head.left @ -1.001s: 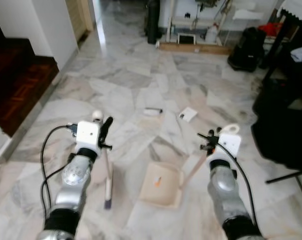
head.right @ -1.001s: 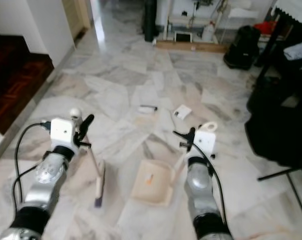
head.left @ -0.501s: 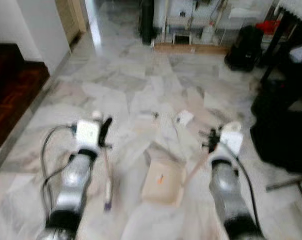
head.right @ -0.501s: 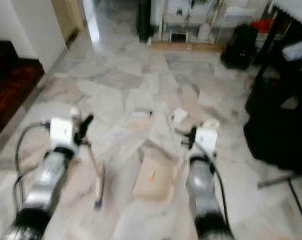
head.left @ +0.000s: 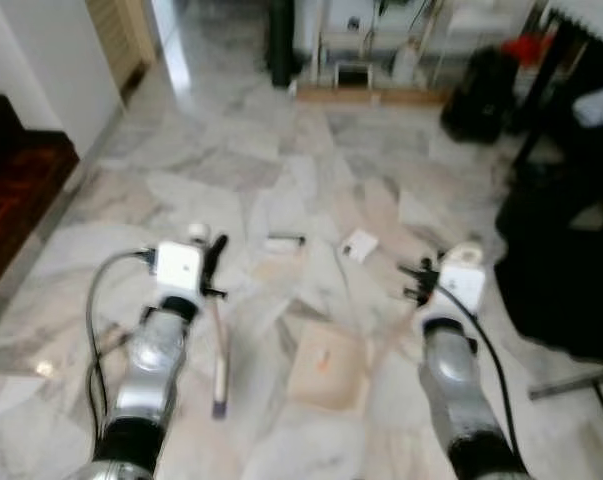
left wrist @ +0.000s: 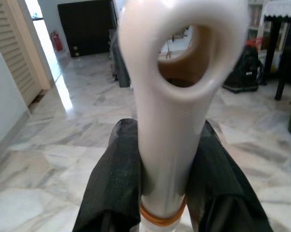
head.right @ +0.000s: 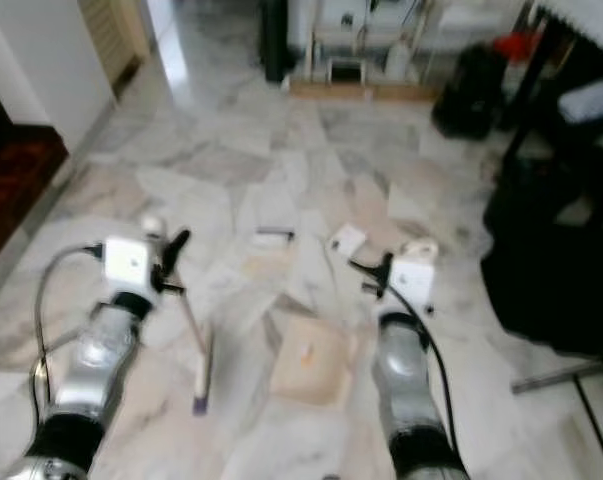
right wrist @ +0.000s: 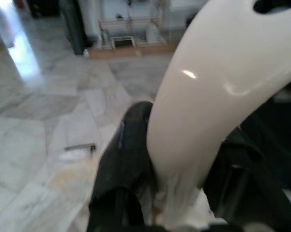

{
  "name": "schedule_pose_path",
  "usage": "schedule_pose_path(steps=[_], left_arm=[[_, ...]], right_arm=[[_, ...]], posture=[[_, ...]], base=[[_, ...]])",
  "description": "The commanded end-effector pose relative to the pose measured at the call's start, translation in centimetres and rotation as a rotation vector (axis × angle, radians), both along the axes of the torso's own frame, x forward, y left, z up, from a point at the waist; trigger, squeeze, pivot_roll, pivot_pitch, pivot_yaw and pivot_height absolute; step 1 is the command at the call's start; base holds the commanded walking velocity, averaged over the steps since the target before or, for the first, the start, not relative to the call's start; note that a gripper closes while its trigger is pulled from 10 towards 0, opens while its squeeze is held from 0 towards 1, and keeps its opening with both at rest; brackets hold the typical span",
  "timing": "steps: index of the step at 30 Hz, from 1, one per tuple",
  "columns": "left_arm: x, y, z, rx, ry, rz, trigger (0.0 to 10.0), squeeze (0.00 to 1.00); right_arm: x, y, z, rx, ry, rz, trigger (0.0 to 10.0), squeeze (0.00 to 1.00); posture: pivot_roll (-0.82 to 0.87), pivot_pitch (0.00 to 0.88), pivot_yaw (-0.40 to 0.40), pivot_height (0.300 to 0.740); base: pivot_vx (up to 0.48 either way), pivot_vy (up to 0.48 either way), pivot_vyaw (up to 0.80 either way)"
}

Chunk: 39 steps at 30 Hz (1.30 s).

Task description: Sweep floor

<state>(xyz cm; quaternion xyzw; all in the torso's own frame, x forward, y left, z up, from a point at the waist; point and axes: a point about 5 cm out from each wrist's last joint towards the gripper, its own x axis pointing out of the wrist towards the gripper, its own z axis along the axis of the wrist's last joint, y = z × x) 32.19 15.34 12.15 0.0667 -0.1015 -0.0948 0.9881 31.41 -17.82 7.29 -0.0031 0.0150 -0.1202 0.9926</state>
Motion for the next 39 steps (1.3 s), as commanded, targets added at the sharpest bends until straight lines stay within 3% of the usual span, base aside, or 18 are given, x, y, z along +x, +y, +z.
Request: schedule_pose_path(steps=[1, 12, 18, 39], left_arm=[[0.17, 0.41, 1.17, 0.009, -0.056, 0.007, 10.0, 0.00], [0.13, 0.40, 1.19, 0.006, -0.059, 0.005, 10.0, 0.00], [0.15, 0.36, 1.26, 0.006, -0.061, 0.001, 10.0, 0.00], [0.09, 0.24, 1.19, 0.004, -0.057, -0.004, 10.0, 0.00]], right_arm=[[0.59, 0.44, 1.47, -0.003, -0.067, 0.013, 10.0, 0.00], [0.63, 0.51, 1.30, 0.011, -0.056, 0.011, 10.0, 0.00], [0.68, 0.57, 1.32, 0.011, -0.058, 0.013, 10.0, 0.00], [0.66, 0.62, 1.29, 0.006, -0.057, 0.014, 10.0, 0.00]], posture=[[-0.06, 0.090, -0.042, 0.740], [-0.06, 0.073, -0.041, 0.740], [-0.06, 0.073, -0.041, 0.740], [-0.06, 0.081, -0.043, 0.740]], base=[[0.352, 0.000, 0.00], [0.359, 0.000, 0.00], [0.361, 0.000, -0.73], [0.359, 0.000, 0.00]])
